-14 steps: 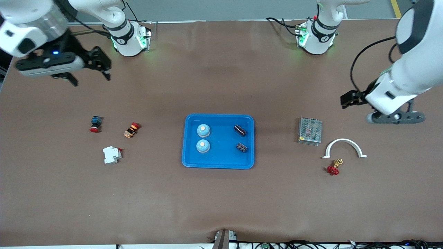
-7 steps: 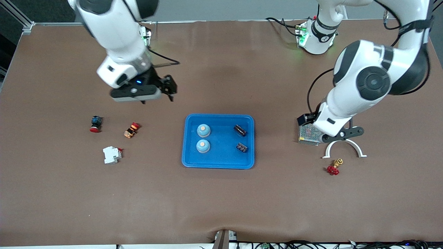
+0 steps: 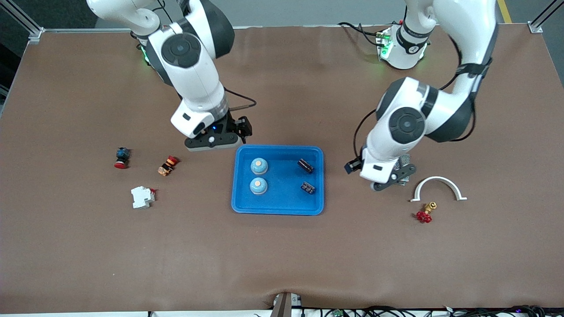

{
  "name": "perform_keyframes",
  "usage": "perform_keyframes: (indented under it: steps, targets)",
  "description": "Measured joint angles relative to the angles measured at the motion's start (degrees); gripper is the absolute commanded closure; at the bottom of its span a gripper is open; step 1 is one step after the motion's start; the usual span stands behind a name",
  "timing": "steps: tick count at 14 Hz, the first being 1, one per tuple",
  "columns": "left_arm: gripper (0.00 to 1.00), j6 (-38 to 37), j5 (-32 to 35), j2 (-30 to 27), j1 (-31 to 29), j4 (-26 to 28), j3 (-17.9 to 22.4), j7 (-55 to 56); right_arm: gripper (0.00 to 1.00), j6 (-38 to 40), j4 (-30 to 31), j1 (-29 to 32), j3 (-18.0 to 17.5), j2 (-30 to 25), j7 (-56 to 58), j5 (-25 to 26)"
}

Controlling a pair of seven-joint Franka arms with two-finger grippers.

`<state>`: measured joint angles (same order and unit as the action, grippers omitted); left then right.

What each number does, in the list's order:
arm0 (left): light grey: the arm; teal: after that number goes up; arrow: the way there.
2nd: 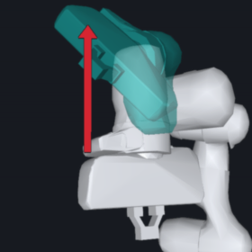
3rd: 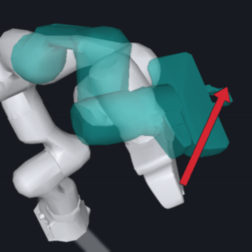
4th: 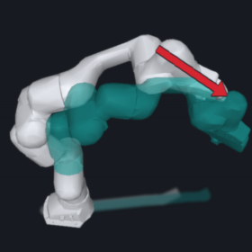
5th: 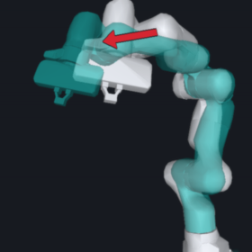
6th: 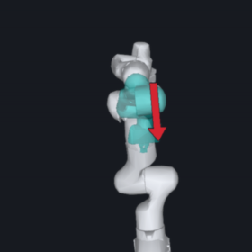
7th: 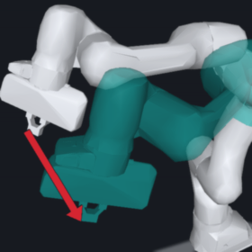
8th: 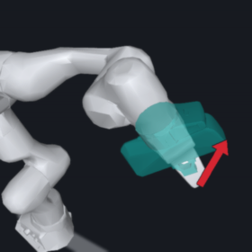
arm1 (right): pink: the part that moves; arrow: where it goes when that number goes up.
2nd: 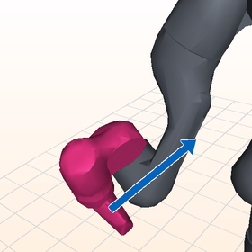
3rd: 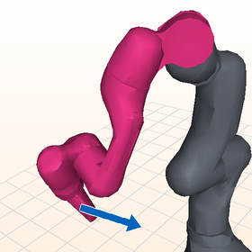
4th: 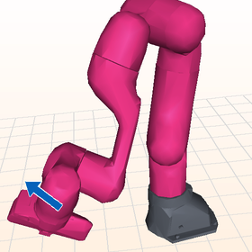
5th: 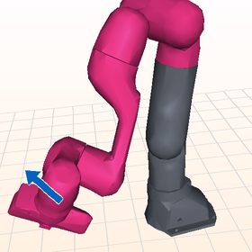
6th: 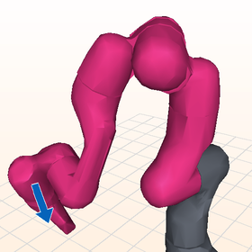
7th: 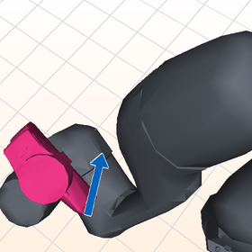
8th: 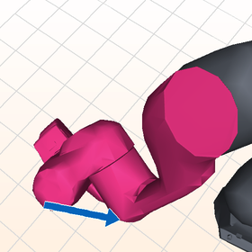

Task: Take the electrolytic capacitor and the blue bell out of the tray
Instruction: 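Grasp a brown capacitor with the left gripper while the right gripper grasps a bell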

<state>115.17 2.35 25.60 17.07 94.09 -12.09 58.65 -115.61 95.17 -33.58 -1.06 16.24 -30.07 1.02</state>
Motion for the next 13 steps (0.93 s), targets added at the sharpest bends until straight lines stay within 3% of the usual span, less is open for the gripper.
perform_keyframes:
  steps: [5, 13]
  targets:
    - [0.35, 8.5, -0.1, 6.8, 5.4, -1.6, -0.1, 13.6, 0.00, -4.1, -0.1, -1.1, 0.0, 6.6, 0.0, 0.0]
    - [0.39, 14.0, -1.4, 13.9, 10.1, -4.5, -0.2, 24.5, 0.00, -13.3, 0.6, -3.0, 0.0, 15.0, -4.4, -0.1]
